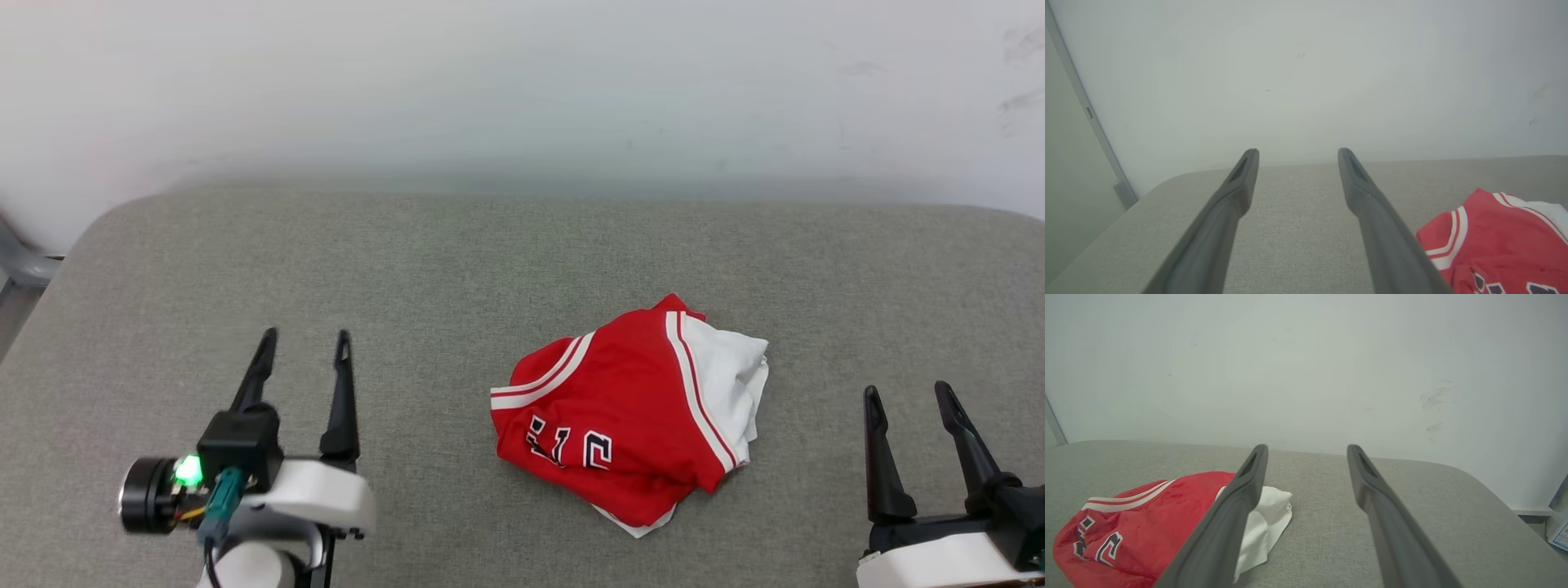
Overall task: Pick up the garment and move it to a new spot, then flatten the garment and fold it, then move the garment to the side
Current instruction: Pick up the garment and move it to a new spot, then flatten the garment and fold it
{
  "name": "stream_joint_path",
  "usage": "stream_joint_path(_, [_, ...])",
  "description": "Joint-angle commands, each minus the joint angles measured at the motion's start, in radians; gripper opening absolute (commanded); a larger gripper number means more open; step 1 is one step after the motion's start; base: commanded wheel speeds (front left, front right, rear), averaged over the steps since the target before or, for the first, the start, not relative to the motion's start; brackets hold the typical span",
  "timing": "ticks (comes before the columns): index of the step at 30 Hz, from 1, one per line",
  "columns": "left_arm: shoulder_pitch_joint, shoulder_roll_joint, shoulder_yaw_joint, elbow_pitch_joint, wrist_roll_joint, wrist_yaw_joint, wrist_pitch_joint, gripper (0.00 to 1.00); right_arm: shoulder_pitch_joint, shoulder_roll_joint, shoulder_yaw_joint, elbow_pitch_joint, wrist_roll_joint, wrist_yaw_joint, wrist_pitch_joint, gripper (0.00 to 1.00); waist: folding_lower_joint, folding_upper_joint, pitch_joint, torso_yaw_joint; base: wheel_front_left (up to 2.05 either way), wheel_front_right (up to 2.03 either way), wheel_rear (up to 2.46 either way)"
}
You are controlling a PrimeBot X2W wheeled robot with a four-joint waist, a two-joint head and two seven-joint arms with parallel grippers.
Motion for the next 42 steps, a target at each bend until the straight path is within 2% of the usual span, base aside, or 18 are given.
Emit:
stream_joint_path(1, [0.02, -0.013, 0.02, -0.011, 0.017, 0.001, -0.002, 1.0, 0.01, 0.002, 0.001, -0.001, 0.004, -0.001, -0.002, 1.0, 0.0001, 0.0, -0.001, 0.002, 0.0, 0.0, 0.0])
stream_joint_path(5, [0.121, -0.069, 0.127, -0.035, 0.089, -0.03, -0.002, 1.0, 0.015, 0.002, 0.004, 0.003, 0.008, -0.001, -0.002, 1.0, 0.0001, 0.0, -0.005, 0.007, 0.0, 0.0, 0.0])
stream_joint_path(7, [0.162, -0.104, 0.174, -0.046, 0.119, -0.057, -0.002, 1.0, 0.018, 0.002, 0.007, 0.009, 0.013, -0.001, -0.002, 1.0, 0.0001, 0.0, -0.008, 0.009, 0.0, 0.0, 0.0])
stream_joint_path(8, [0.201, -0.132, 0.211, -0.043, 0.148, -0.086, -0.002, 1.0, 0.022, 0.002, 0.008, 0.017, 0.019, -0.001, -0.002, 1.0, 0.0001, 0.0, -0.01, 0.01, 0.0, 0.0, 0.0])
stream_joint_path(11, [0.246, -0.175, 0.258, -0.038, 0.193, -0.122, -0.002, 1.0, 0.026, 0.002, 0.011, 0.024, 0.028, -0.001, -0.002, 1.0, 0.0001, 0.0, -0.015, 0.009, 0.0, 0.0, 0.0])
stream_joint_path(12, [0.246, -0.175, 0.258, -0.038, 0.193, -0.122, -0.002, 1.0, 0.026, 0.002, 0.011, 0.024, 0.028, -0.001, -0.002, 1.0, 0.0001, 0.0, -0.015, 0.009, 0.0, 0.0, 0.0])
stream_joint_path(21, [0.311, -0.261, 0.359, -0.006, 0.307, -0.237, -0.003, 1.0, 0.034, 0.002, 0.013, 0.039, 0.057, -0.001, -0.002, 1.0, 0.0001, 0.0, -0.028, 0.005, 0.0, 0.0, 0.0])
stream_joint_path(30, [0.334, -0.312, 0.416, 0.025, 0.378, -0.299, -0.003, 1.0, 0.041, 0.002, 0.015, 0.051, 0.07, -0.001, -0.002, 1.0, 0.0001, 0.0, -0.037, 0.001, 0.0, 0.0, 0.0])
stream_joint_path(42, [0.342, -0.351, 0.466, 0.045, 0.428, -0.341, -0.003, 1.0, 0.043, 0.002, 0.012, 0.058, 0.074, -0.001, -0.002, 1.0, 0.0001, 0.0, -0.044, 0.004, 0.0, 0.0, 0.0])
